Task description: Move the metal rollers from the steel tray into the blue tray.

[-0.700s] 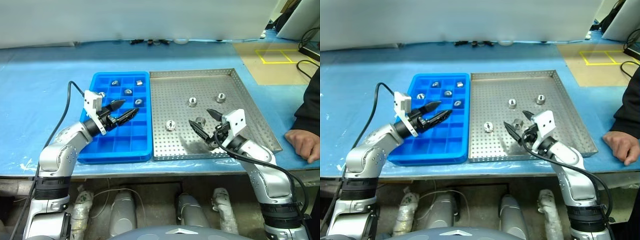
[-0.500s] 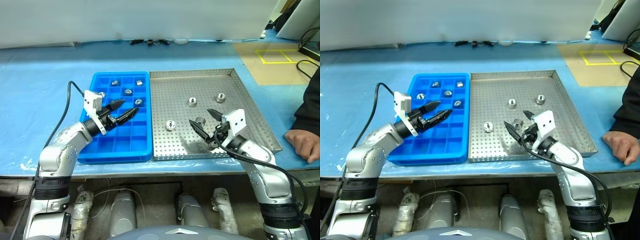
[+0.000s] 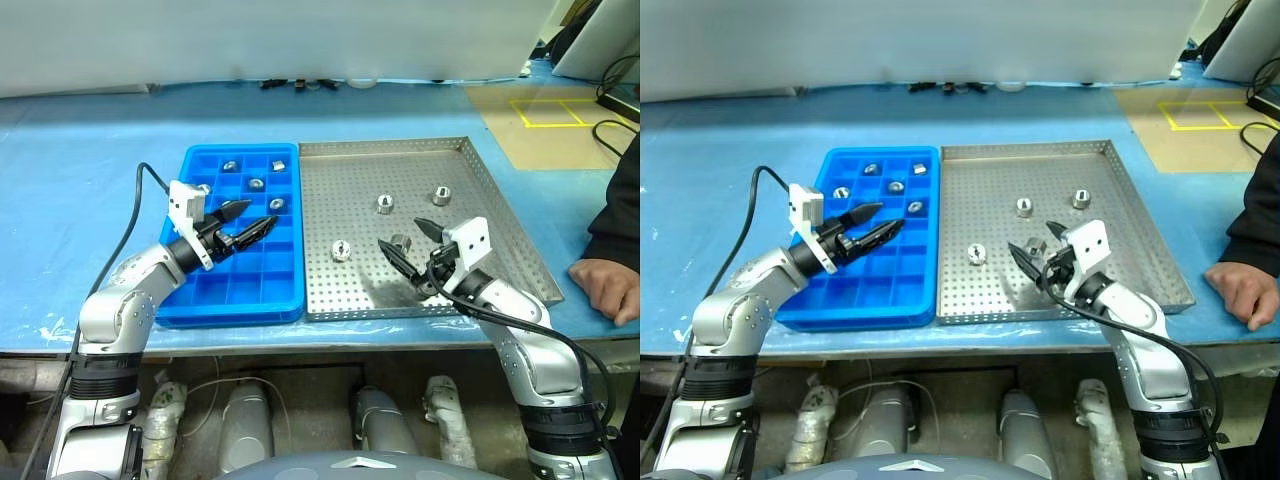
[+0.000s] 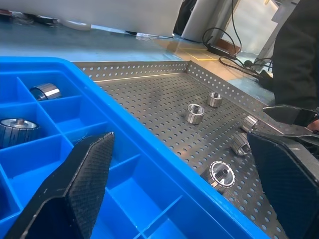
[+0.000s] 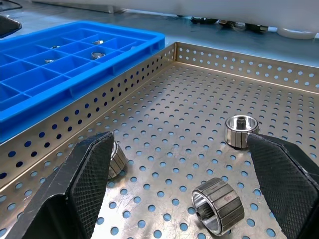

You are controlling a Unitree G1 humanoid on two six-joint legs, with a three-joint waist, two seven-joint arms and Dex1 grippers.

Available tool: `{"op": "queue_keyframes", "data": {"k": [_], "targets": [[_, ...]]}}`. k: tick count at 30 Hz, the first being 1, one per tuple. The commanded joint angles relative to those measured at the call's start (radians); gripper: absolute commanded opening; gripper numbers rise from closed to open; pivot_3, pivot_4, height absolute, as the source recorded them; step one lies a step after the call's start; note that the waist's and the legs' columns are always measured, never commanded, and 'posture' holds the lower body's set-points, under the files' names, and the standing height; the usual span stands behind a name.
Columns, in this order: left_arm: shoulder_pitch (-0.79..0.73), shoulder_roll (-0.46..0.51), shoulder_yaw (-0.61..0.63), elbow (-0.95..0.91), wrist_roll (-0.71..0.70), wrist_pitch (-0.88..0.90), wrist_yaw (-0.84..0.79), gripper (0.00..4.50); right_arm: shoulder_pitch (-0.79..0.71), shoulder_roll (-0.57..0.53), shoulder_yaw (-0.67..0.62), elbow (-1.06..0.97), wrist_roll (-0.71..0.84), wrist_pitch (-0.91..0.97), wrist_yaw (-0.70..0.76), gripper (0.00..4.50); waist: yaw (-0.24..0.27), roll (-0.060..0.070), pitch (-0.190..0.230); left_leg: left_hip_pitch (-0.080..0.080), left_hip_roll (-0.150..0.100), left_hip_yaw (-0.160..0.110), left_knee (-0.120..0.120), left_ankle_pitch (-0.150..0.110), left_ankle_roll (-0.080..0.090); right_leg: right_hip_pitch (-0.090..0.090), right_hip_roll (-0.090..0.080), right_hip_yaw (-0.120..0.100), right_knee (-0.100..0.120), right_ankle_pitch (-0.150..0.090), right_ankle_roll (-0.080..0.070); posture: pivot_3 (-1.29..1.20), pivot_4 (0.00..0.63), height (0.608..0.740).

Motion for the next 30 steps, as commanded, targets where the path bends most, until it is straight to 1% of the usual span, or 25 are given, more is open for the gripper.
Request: {"op": "queue_keyframes", "data": {"k": [1, 15, 18, 22, 25, 30], "targets": [[-0.008, 0.001, 0.006, -0.011, -0.01, -0.001, -0.007, 4.5, -0.017, -0.008, -0.008, -0.06, 0.016, 0.011, -0.002, 4.48, 0.0, 0.0, 0.0, 0.0, 0.0, 0.0, 0.0, 0.0, 0.0, 0.0, 0.0, 0.0, 0.0, 0.0, 0.0, -0.06, 0.15, 0.74], [-0.006, 0.006, 0.004, -0.008, -0.008, -0.004, -0.013, 4.5, -0.024, -0.002, -0.006, -0.093, 0.013, 0.047, -0.015, 4.48, 0.0, 0.0, 0.0, 0.0, 0.0, 0.0, 0.0, 0.0, 0.0, 0.0, 0.0, 0.0, 0.0, 0.0, 0.0, -0.06, 0.15, 0.74], [-0.027, 0.01, 0.001, 0.008, -0.004, 0.009, -0.005, 4.5, -0.024, -0.001, -0.004, -0.096, 0.011, 0.049, -0.021, 4.48, 0.0, 0.0, 0.0, 0.0, 0.0, 0.0, 0.0, 0.0, 0.0, 0.0, 0.0, 0.0, 0.0, 0.0, 0.0, -0.06, 0.15, 0.74], [-0.153, 0.026, -0.024, 0.091, 0.016, 0.037, -0.02, 4.5, -0.024, 0.003, 0.0, -0.099, 0.009, 0.051, -0.029, 4.48, 0.004, 0.0, 0.0, 0.0, 0.0, 0.0, 0.0, 0.0, 0.0, 0.001, 0.0, -0.001, 0.001, 0.0, 0.0, -0.07, 0.15, 0.74], [-0.29, 0.028, -0.104, 0.195, 0.075, 0.004, -0.108, 4.5, -0.018, 0.009, 0.0, -0.099, 0.004, 0.046, -0.039, 4.48, 0.003, 0.0, 0.0, 0.001, -0.001, 0.0, 0.001, 0.001, 0.001, 0.002, 0.0, -0.001, 0.001, 0.0, 0.0, -0.1, 0.15, 0.74], [-0.489, -0.025, -0.222, 0.358, 0.137, -0.035, -0.261, 4.5, 0.005, 0.033, 0.003, -0.117, -0.008, 0.034, -0.076, 4.48, 0.0, 0.0, 0.0, 0.001, -0.001, 0.001, 0.0, 0.003, -0.002, 0.002, -0.001, -0.001, 0.001, 0.0, 0.0, -0.15, 0.15, 0.74]]}}
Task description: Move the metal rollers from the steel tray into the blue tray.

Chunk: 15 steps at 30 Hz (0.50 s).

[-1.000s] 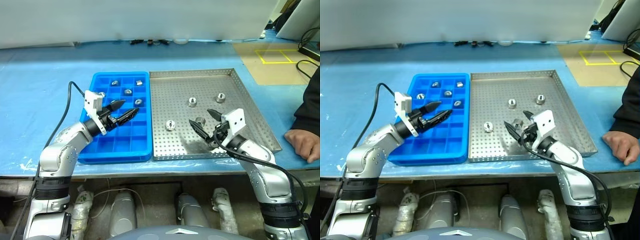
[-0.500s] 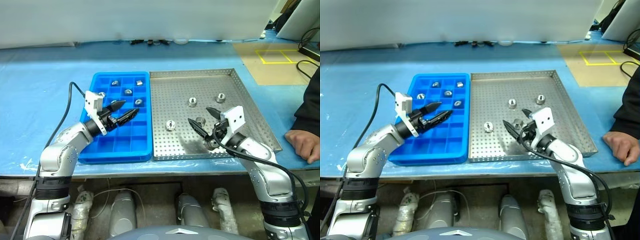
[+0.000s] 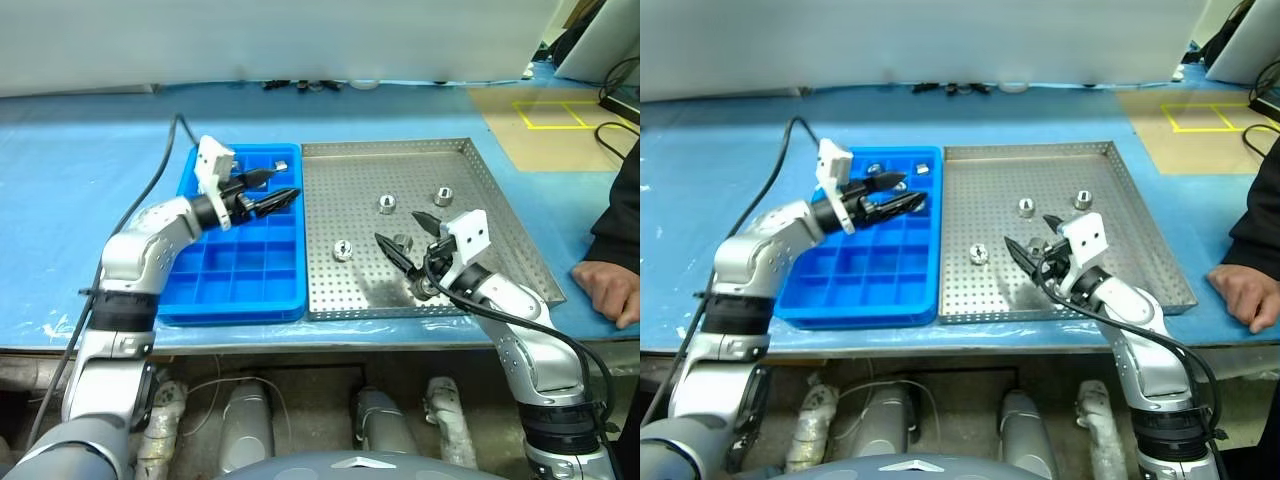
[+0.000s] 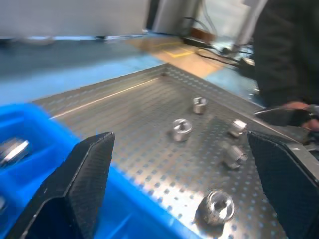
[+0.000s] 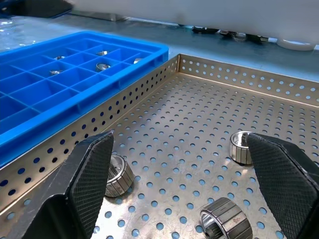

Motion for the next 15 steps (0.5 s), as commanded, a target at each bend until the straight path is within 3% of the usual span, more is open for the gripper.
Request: {"op": "queue_keyframes", "data": {"k": [1, 9, 15], "targets": [[-0.095, -0.025, -0.081, 0.081, 0.055, -0.049, -0.113, 4.5, 0.012, 0.02, -0.001, -0.05, -0.011, -0.019, -0.034, 4.48, -0.001, 0.0, 0.0, 0.0, 0.0, 0.0, 0.0, 0.0, 0.0, 0.0, 0.0, 0.0, 0.0, 0.0, 0.0, -0.18, 0.15, 0.74], [-0.363, -0.156, -0.341, 0.589, 0.351, -0.205, -0.299, 4.5, 0.097, 0.1, 0.03, -0.1, -0.065, -0.057, -0.131, 4.48, -0.028, 0.0, 0.0, 0.0, 0.0, 0.0, 0.0, 0.0, 0.0, 0.0, 0.0, 0.0, -0.001, 0.0, -0.001, -0.31, 0.15, 0.74], [-0.467, -0.242, -0.385, 0.862, 0.501, -0.365, -0.344, 4.5, 0.165, 0.136, 0.029, -0.114, -0.1, -0.102, -0.172, 4.48, -0.046, 0.0, 0.0, 0.0, 0.0, 0.0, 0.0, 0.0, 0.0, 0.001, 0.0, 0.001, -0.001, 0.0, -0.001, -0.37, 0.15, 0.74]]}}
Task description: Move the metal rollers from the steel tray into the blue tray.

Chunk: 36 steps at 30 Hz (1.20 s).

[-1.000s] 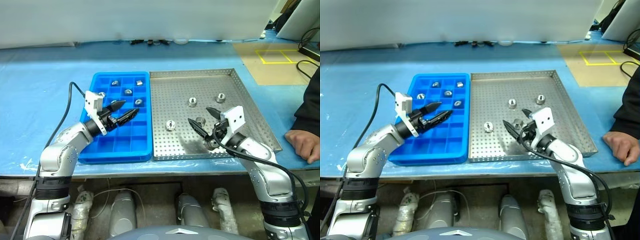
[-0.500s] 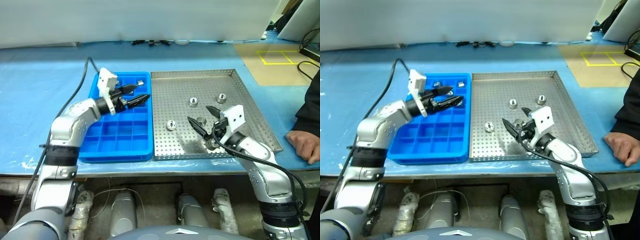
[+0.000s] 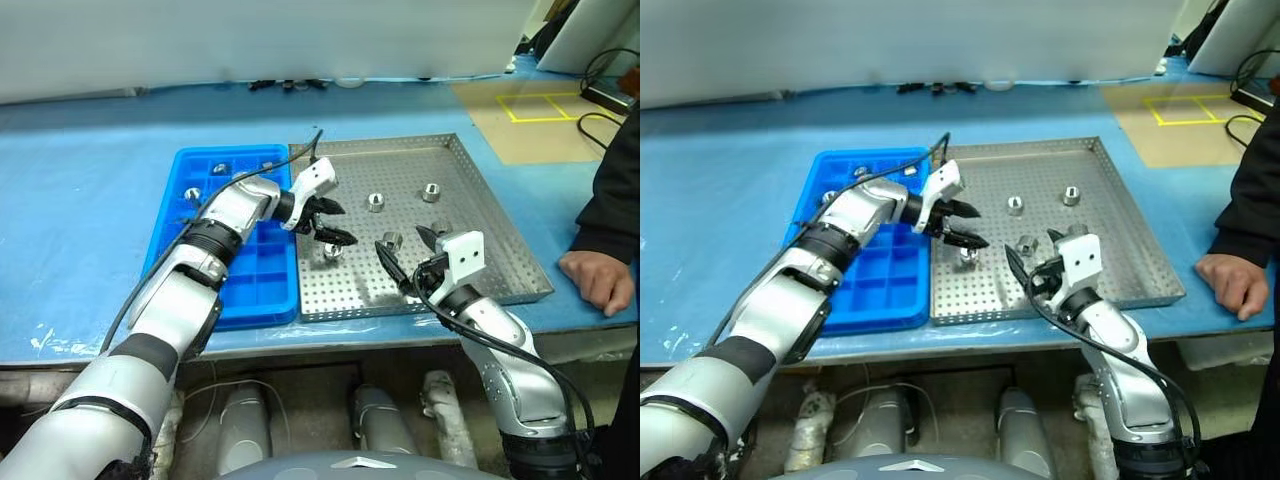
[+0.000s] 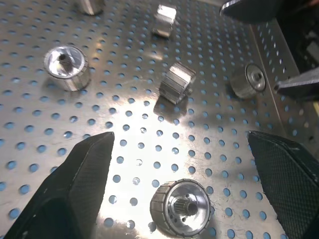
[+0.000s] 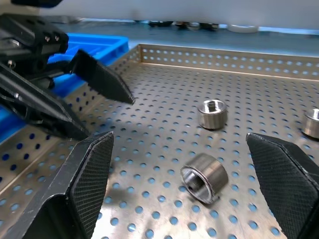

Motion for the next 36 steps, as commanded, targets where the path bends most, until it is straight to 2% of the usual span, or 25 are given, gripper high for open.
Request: {"op": "queue_keyframes", "data": {"k": [1, 8, 21, 24, 29, 30, 33, 36], "targets": [[-0.054, -0.027, -0.014, 0.101, 0.078, -0.097, -0.023, 4.5, 0.021, 0.012, -0.004, -0.045, -0.019, -0.045, -0.024, 4.48, -0.005, 0.0, 0.0, 0.0, 0.0, 0.0, 0.0, 0.0, 0.0, 0.0, 0.0, 0.0, 0.0, 0.0, 0.0, -0.38, 0.15, 0.74], [-0.06, -0.047, -0.035, 0.186, 0.196, -0.23, -0.098, 4.5, 0.033, 0.018, -0.01, -0.046, -0.028, -0.057, -0.042, 4.48, -0.013, 0.0, 0.0, 0.001, 0.0, 0.0, 0.0, -0.002, 0.004, 0.001, 0.0, 0.0, -0.001, 0.0, 0.0, -0.4, 0.15, 0.74], [-0.062, -0.043, -0.046, 0.27, 0.347, -0.324, -0.065, 4.5, 0.034, 0.026, -0.001, -0.101, -0.033, -0.002, -0.077, 4.48, -0.036, 0.0, 0.0, 0.004, 0.0, 0.0, 0.0, -0.003, 0.006, 0.004, -0.001, 0.0, -0.001, 0.0, -0.001, -0.42, 0.15, 0.74], [-0.059, -0.046, -0.039, 0.275, 0.354, -0.335, -0.066, 3.92, 0.036, 0.03, 0.008, -0.12, -0.036, 0.017, -0.088, 4.5, -0.037, 0.0, 0.0, 0.005, 0.0, 0.0, 0.0, -0.004, 0.006, 0.005, -0.001, 0.0, -0.001, 0.0, -0.001, -0.42, 0.15, 0.74], [-0.055, -0.052, -0.044, 0.288, 0.38, -0.332, -0.03, 2.26, 0.039, 0.034, 0.013, -0.127, -0.039, 0.027, -0.095, 4.5, -0.038, 0.0, 0.0, 0.005, 0.0, 0.0, 0.0, -0.004, 0.006, 0.005, -0.001, 0.0, -0.002, 0.0, -0.001, -0.42, 0.15, 0.74], [-0.053, -0.052, -0.041, 0.288, 0.379, -0.336, -0.046, 2.26, 0.04, 0.033, 0.011, -0.124, -0.039, 0.025, -0.095, 4.5, -0.038, 0.0, 0.0, 0.005, 0.0, 0.0, 0.0, -0.004, 0.006, 0.005, -0.001, 0.0, -0.002, 0.0, -0.001, -0.42, 0.15, 0.74], [-0.047, -0.045, -0.041, 0.282, 0.379, -0.36, -0.086, 1.78, 0.043, 0.032, 0.007, -0.108, -0.039, 0.012, -0.091, 4.5, -0.038, 0.0, 0.0, 0.005, 0.0, 0.0, 0.0, -0.004, 0.007, 0.005, -0.001, 0.0, -0.003, 0.0, -0.001, -0.42, 0.15, 0.74], [-0.049, -0.041, -0.044, 0.29, 0.397, -0.358, -0.061, 1.76, 0.044, 0.033, 0.002, -0.09, -0.04, -0.004, -0.087, 4.5, -0.039, 0.0, 0.0, 0.005, 0.001, 0.0, -0.001, -0.004, 0.007, 0.005, -0.001, 0.0, -0.003, 0.0, -0.001, -0.42, 0.15, 0.74]]}}
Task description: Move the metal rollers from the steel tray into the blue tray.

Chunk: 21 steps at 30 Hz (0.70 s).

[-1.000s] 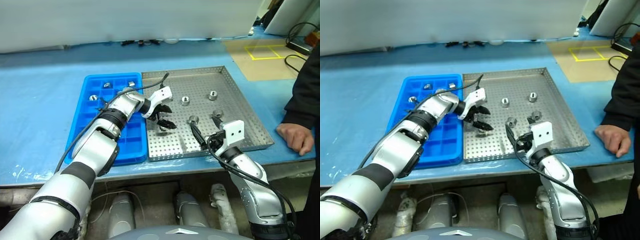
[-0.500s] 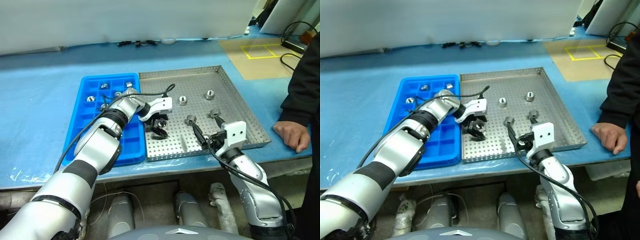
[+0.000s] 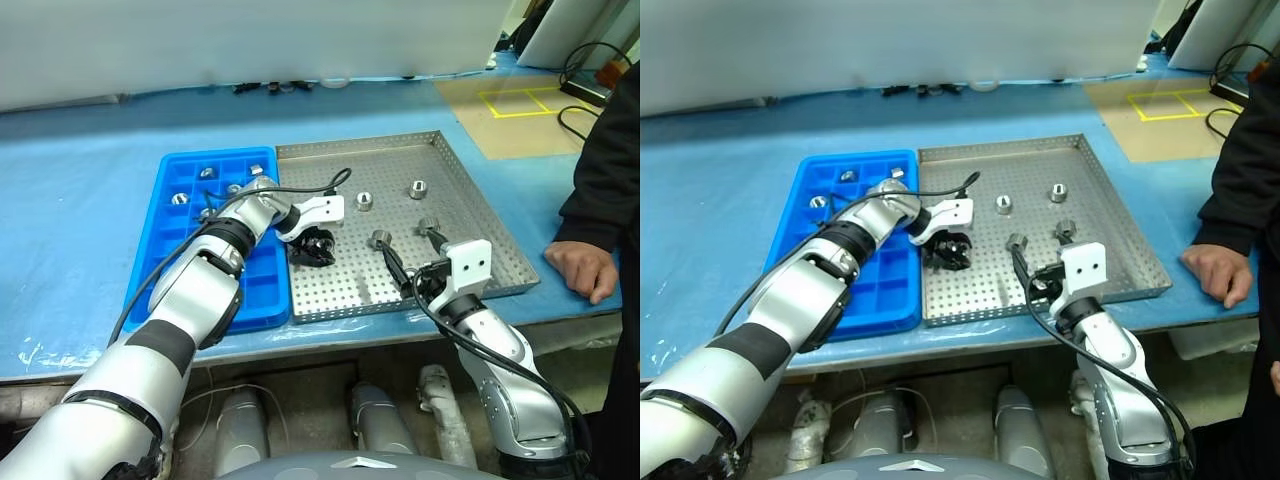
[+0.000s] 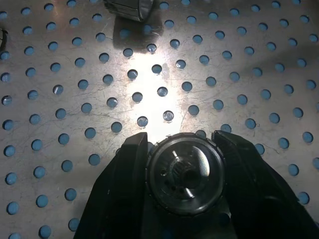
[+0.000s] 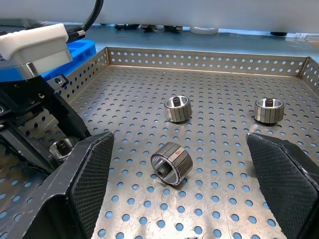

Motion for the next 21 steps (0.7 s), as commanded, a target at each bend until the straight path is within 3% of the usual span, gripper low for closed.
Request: {"op": "queue_keyframes", "data": {"k": [1, 5, 12, 21], "targets": [[0.011, 0.012, -0.012, 0.026, 0.037, -0.002, -0.011, 1.76, 0.002, 0.001, -0.013, -0.003, -0.002, -0.039, 0.006, 4.5, 0.0, 0.0, 0.0, 0.0, 0.0, 0.0, 0.0, 0.0, 0.0, 0.0, 0.0, 0.0, 0.0, 0.0, 0.0, -0.42, 0.15, 0.74], [0.001, 0.018, 0.039, 0.012, -0.01, 0.0, -0.045, 1.76, 0.001, 0.003, -0.007, 0.008, -0.001, -0.051, 0.01, 4.5, -0.002, 0.0, 0.0, 0.0, 0.0, 0.0, 0.0, 0.0, 0.0, 0.0, 0.0, 0.0, 0.0, 0.0, 0.0, -0.41, 0.15, 0.74], [-0.065, 0.043, 0.234, -0.073, -0.199, 0.048, -0.173, 1.76, -0.03, -0.01, -0.019, 0.001, 0.02, -0.041, 0.04, 4.5, 0.002, 0.0, 0.0, -0.004, 0.0, 0.001, -0.003, 0.0, 0.0, -0.005, 0.0, 0.001, -0.001, 0.0, 0.0, -0.38, 0.15, 0.74], [0.018, 0.192, 0.354, -0.361, -0.324, 0.169, -0.178, 1.76, -0.163, -0.056, -0.021, 0.092, 0.061, -0.057, 0.152, 4.5, 0.003, 0.001, 0.001, -0.002, 0.0, 0.001, -0.006, 0.0, 0.0, -0.005, 0.0, 0.0, -0.001, -0.001, -0.002, -0.24, 0.15, 0.74]]}}
